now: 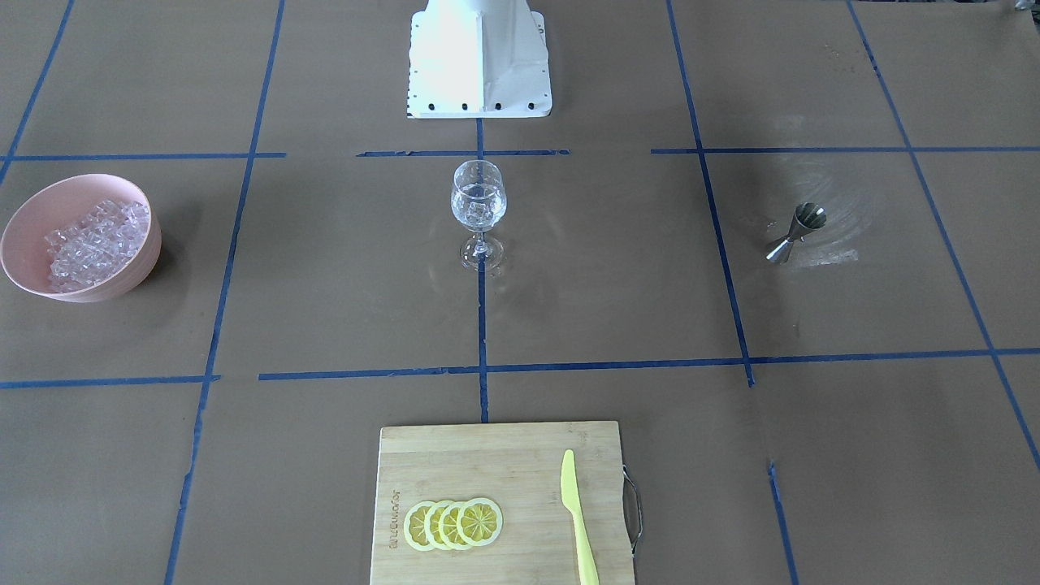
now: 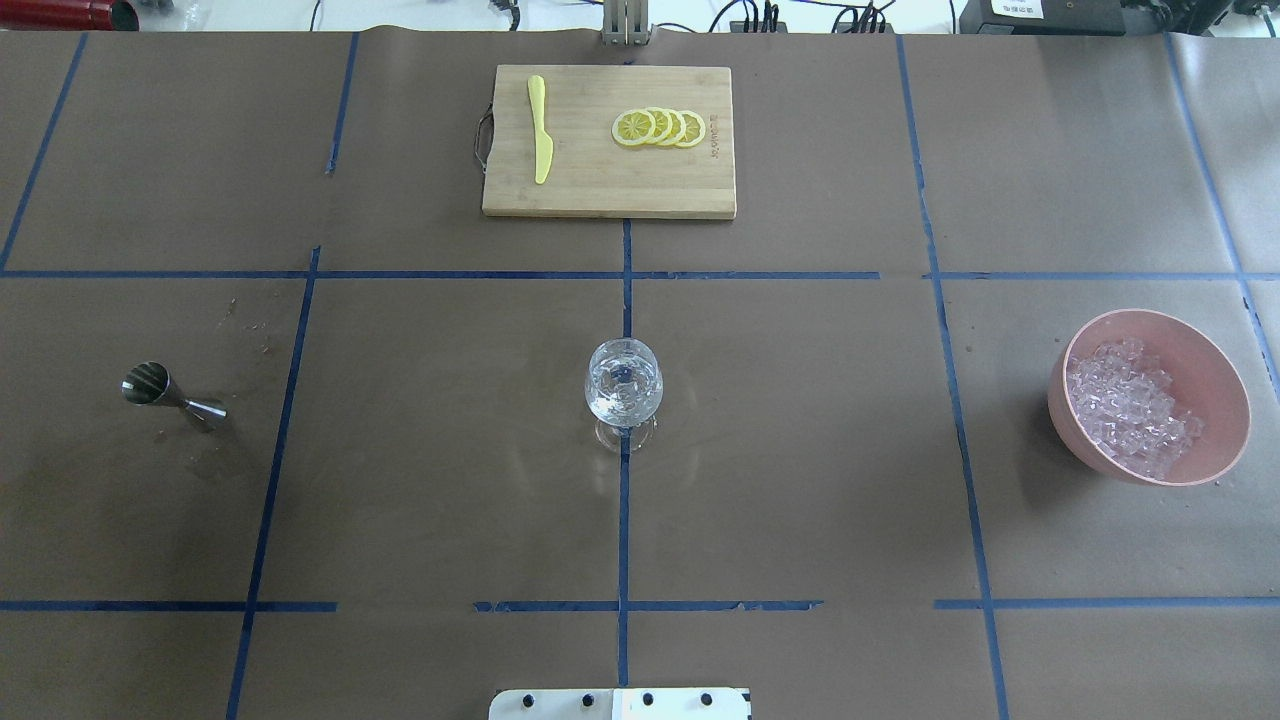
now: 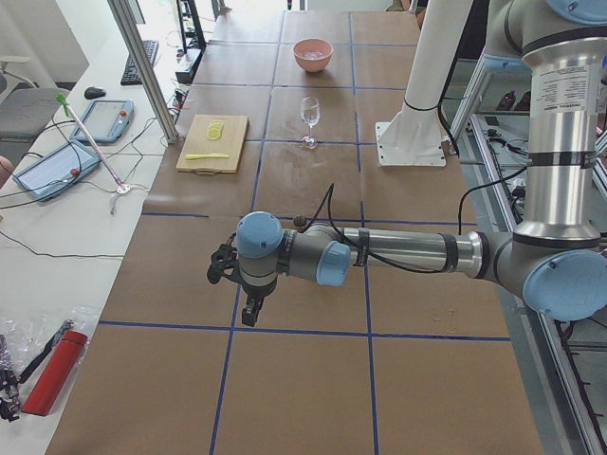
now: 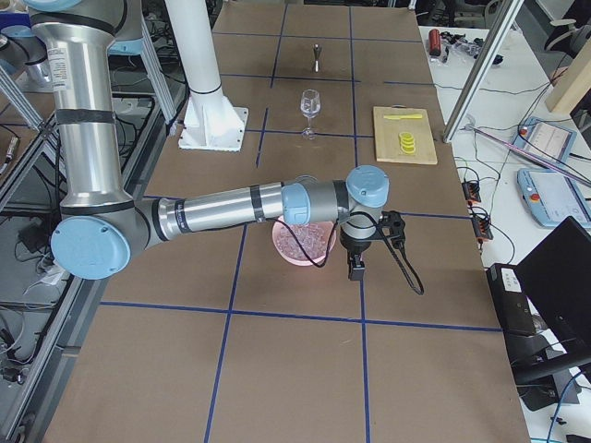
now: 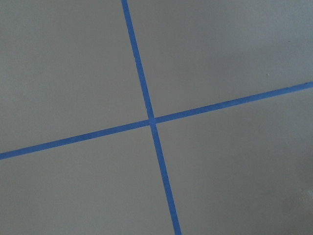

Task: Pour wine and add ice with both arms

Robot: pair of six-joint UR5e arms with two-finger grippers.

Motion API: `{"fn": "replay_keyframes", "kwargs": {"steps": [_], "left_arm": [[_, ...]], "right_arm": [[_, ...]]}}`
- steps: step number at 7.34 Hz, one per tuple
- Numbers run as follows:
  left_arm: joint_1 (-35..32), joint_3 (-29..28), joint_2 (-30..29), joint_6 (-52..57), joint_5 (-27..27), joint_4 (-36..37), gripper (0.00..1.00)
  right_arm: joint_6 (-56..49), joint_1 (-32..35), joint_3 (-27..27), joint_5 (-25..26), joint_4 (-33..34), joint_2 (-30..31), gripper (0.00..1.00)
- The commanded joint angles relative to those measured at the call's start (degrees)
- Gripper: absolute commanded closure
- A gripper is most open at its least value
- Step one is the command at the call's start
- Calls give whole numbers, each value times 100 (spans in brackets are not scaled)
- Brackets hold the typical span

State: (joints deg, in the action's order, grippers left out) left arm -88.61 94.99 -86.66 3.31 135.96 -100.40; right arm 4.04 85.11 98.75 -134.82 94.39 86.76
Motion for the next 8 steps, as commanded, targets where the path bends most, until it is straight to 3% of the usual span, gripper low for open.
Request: {"fn": "replay_keyframes", "kwargs": {"steps": [1,4,8], "left_arm": [[2,-25,26,-6,10,-6,0],[-33,414,236,-41,45,73,0],[-33,388,490,-23,19,372,0]], "right_arm": [[0,-3,-23,-35,1,60,0],[0,-152,-287,-26,-8,60,0],[18,-223,-304,0,-8,60,0]]}}
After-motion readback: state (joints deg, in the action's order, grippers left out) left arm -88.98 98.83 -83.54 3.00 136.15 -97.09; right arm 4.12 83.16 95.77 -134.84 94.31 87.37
